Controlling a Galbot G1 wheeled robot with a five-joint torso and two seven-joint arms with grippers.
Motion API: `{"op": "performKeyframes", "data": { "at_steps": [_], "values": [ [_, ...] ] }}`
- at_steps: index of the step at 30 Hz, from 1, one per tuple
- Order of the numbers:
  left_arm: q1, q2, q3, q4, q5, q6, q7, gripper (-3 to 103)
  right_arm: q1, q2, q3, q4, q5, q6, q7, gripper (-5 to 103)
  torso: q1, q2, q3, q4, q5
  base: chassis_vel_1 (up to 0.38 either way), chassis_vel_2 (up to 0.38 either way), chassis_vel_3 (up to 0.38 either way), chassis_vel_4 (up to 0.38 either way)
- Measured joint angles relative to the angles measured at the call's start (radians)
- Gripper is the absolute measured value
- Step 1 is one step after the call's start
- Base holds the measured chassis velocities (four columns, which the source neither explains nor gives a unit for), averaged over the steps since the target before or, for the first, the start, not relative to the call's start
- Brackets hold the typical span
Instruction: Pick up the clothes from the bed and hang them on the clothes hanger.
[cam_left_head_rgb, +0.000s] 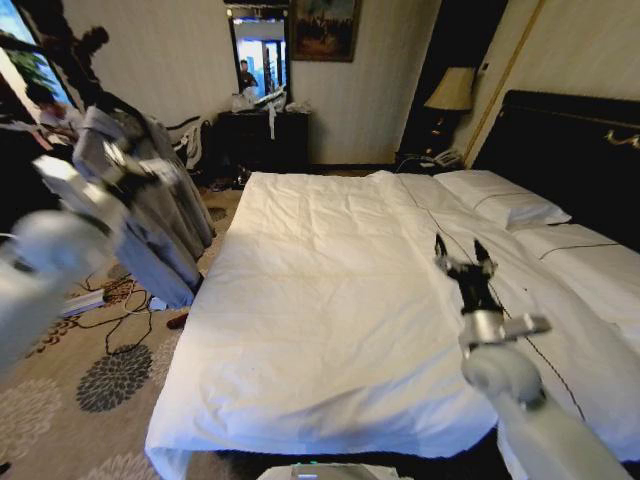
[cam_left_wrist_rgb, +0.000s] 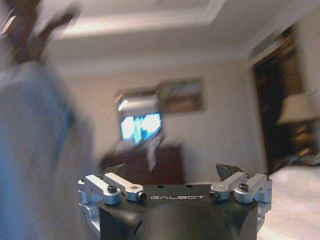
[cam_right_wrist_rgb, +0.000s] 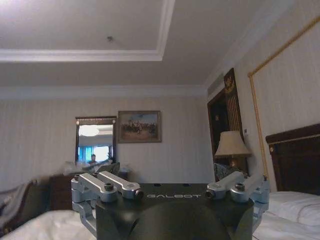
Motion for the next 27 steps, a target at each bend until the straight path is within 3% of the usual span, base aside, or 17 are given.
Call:
{"op": "performKeyframes", "data": {
  "at_steps": [2, 5, 7, 8, 10, 11, 13, 14, 18, 27],
  "values": [
    [0.057, -0.033, -0.024, -0.001, 0.035, -0.012, -0.008, 100, -0.023, 0.015, -0.008, -0.010, -0.034, 0.030, -0.004, 100, 0.000, 0.000, 0.000, 0.0004, -0.0003, 0.000, 0.000, 0.000, 0.000],
    [0.306, -0.198, -0.130, -0.023, 0.209, -0.087, -0.011, 100, -0.101, 0.090, -0.051, -0.035, -0.145, 0.106, -0.025, 100, 0.000, 0.000, 0.000, -0.0002, 0.0012, 0.000, 0.000, 0.000, 0.000],
    [0.339, -0.226, -0.143, -0.034, 0.236, -0.093, -0.011, 100, -0.111, 0.106, -0.058, -0.039, -0.166, 0.114, -0.026, 100, 0.000, 0.000, 0.000, -0.0002, 0.0011, 0.000, 0.000, 0.000, 0.000],
    [0.420, -0.305, -0.171, -0.076, 0.305, -0.098, -0.007, 100, -0.129, 0.144, -0.075, -0.044, -0.217, 0.124, -0.029, 100, 0.000, 0.000, 0.000, -0.0001, 0.0012, 0.000, 0.000, 0.000, 0.000],
    [0.508, -0.419, -0.186, -0.146, 0.381, -0.103, 0.018, 100, -0.145, 0.188, -0.092, -0.041, -0.273, 0.128, -0.030, 100, 0.000, 0.000, 0.000, 0.0000, 0.0015, 0.000, 0.000, 0.000, 0.000],
    [0.508, -0.419, -0.186, -0.146, 0.381, -0.103, 0.018, 100, -0.145, 0.188, -0.092, -0.041, -0.273, 0.128, -0.030, 100, 0.000, 0.000, 0.000, 0.0000, 0.0015, 0.000, 0.000, 0.000, 0.000],
    [0.583, -0.516, -0.180, -0.204, 0.461, -0.130, 0.063, 100, -0.162, 0.223, -0.103, -0.020, -0.311, 0.128, -0.031, 100, 0.000, 0.000, 0.000, -0.0001, 0.0013, 0.000, 0.000, 0.000, 0.000],
    [0.651, -0.594, -0.165, -0.251, 0.546, -0.167, 0.108, 100, -0.190, 0.240, -0.106, 0.023, -0.341, 0.121, -0.031, 100, 0.000, 0.000, 0.000, -0.0003, 0.0017, 0.000, 0.000, 0.000, 0.000],
    [0.726, -0.653, -0.159, -0.313, 0.622, -0.201, 0.151, 100, -0.256, 0.213, -0.076, 0.110, -0.386, 0.069, -0.039, 100, 0.000, 0.000, 0.000, -0.0002, 0.0010, 0.000, 0.000, 0.000, 0.000],
    [0.732, -0.655, -0.155, -0.324, 0.626, -0.205, 0.158, 100, -0.269, 0.198, -0.066, 0.129, -0.389, 0.053, -0.047, 100, 0.000, 0.000, 0.000, -0.0005, 0.0013, 0.000, 0.000, 0.000, 0.000]
  ]
}}
